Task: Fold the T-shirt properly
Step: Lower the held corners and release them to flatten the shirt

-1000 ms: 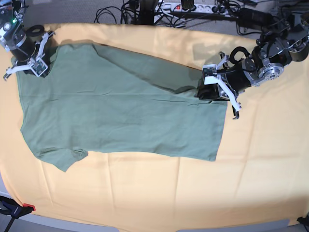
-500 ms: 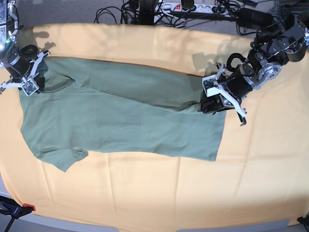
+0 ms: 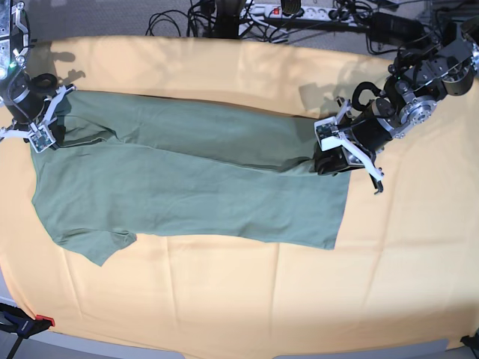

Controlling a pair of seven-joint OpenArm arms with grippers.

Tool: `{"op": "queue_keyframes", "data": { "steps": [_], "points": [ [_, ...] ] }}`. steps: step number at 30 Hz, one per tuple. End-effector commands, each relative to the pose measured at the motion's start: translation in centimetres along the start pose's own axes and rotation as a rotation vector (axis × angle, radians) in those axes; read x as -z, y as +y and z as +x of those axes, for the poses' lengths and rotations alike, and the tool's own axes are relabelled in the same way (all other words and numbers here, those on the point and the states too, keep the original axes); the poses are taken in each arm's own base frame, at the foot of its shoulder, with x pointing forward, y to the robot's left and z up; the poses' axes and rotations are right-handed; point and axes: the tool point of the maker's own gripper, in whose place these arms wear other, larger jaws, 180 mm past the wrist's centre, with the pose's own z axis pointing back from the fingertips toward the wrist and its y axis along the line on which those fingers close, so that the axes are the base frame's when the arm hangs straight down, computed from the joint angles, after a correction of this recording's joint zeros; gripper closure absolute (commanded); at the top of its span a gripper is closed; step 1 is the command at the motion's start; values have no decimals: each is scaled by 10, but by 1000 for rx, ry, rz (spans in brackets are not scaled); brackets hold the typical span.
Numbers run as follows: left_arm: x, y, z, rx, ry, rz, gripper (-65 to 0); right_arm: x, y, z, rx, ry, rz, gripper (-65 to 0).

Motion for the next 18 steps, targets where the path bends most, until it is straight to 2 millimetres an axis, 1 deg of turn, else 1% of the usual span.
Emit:
{"op": "queue_keyframes", "data": {
  "steps": [1, 2, 3, 4, 6, 7, 8, 9, 10, 12, 14, 16, 18],
  "points": [
    [-3, 14, 3, 16, -14, 40, 0, -2, -10, 11, -16, -37, -23, 0],
    [-3, 15, 3, 22, -14, 42, 0, -2, -10, 11, -16, -37, -23, 0],
    [-3, 16, 3, 42, -14, 48, 0, -2, -11, 11, -17, -37, -24, -22],
    [-3, 18, 3, 72, -13, 60, -30, -2, -12, 12, -15, -39, -30, -98],
    [-4, 28, 4, 106, -14, 117, -154, -2, -16, 12, -7, -39, -52, -263],
    [-5, 34, 4, 96, -16, 149, -220, -2, -17, 12, -5, -39, -55, -329],
    [-5, 38, 4, 83, -17, 174, -277, -2, -16, 12, -6, -40, -53, -368],
    [-6, 41, 4, 67, -15, 188, -324, -3, -16, 14, -8, -43, -53, -379],
    [-6, 42, 1, 64, -1, 196, -352, -3, -16, 16, -10, -48, -52, -379],
    [-6, 42, -4, 67, 27, 196, -356, -4, -12, 19, -26, -50, -34, -377],
    [-6, 39, -7, 95, 45, 173, -356, -6, -1, 21, -73, -35, 32, -377],
    [-9, 36, -14, 146, 69, 140, -356, -11, 13, 19, -140, 0, 113, -377],
    [-13, 32, -23, 180, 94, 97, -356, -16, 21, 16, -198, 46, 167, -377]
  ]
}}
